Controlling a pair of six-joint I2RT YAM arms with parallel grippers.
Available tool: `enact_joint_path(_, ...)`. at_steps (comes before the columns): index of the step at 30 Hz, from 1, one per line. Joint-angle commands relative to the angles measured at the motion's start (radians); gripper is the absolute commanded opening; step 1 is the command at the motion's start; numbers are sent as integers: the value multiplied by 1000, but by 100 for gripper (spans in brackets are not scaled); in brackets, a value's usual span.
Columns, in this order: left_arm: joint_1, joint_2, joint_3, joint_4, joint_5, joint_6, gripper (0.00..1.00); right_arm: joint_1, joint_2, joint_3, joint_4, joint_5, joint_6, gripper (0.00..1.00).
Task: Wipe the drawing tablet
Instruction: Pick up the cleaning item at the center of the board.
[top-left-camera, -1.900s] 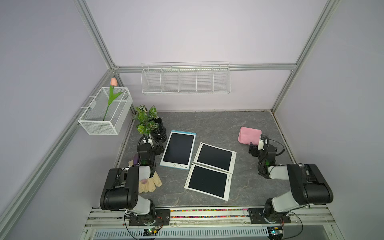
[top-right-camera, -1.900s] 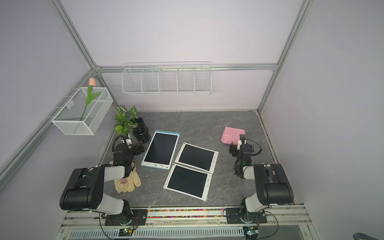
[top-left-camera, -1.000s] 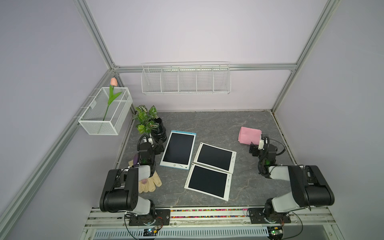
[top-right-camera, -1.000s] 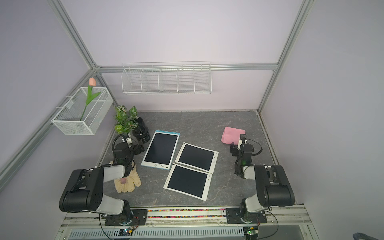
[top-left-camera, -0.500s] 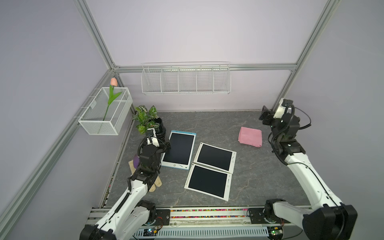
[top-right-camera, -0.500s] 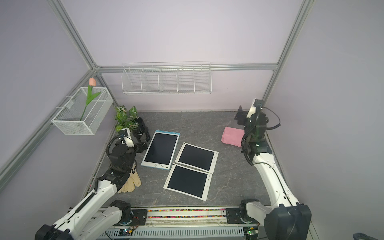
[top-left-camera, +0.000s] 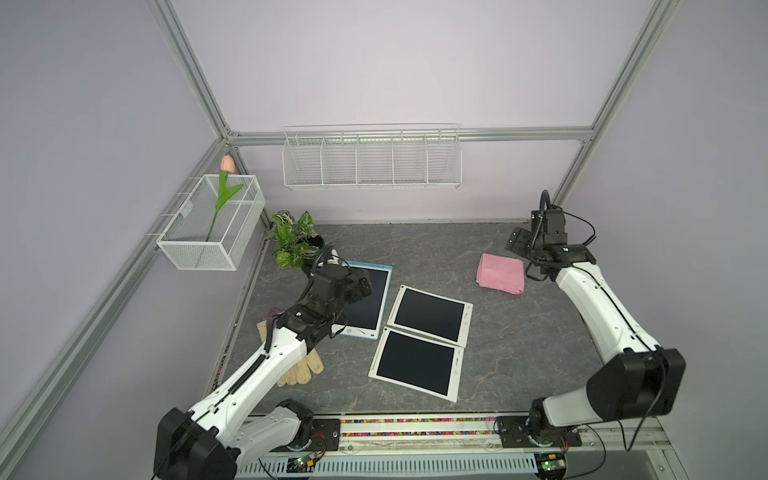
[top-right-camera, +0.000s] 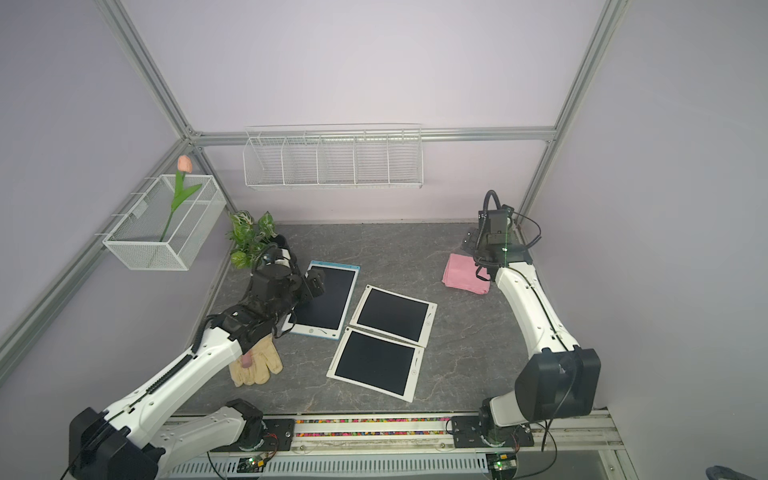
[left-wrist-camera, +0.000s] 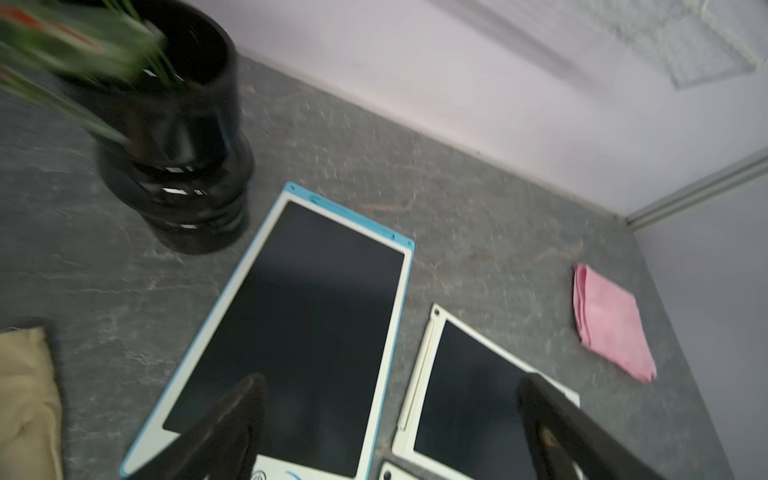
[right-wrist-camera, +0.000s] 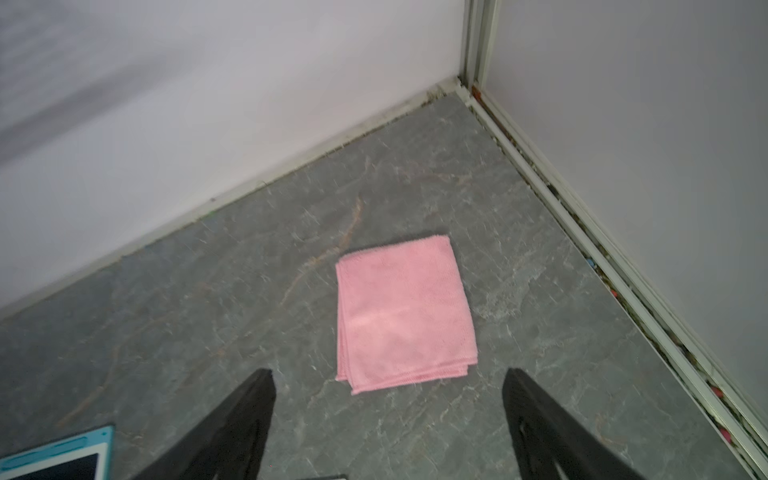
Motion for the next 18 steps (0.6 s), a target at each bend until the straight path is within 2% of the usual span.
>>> enact_joint_path(1,-35,40,47,-89,18,0,96,-14,114,83,-180,-2,51,89)
enact_joint_path(5,-38,148,90,-97,98,38,90,-34,323,251,-383,-76,62,90)
enact_joint_path(7,-38,215,134,-114,136,54,88,-37,382,284,-375,-105,27,94)
enact_joint_path(12,-38,345,222,-130,212,71,86,-97,529,399,-432,-185,7,96)
enact_joint_path(18,-38,407,283,-119,255,58,86,-112,681,543,-507,-236,-38,97)
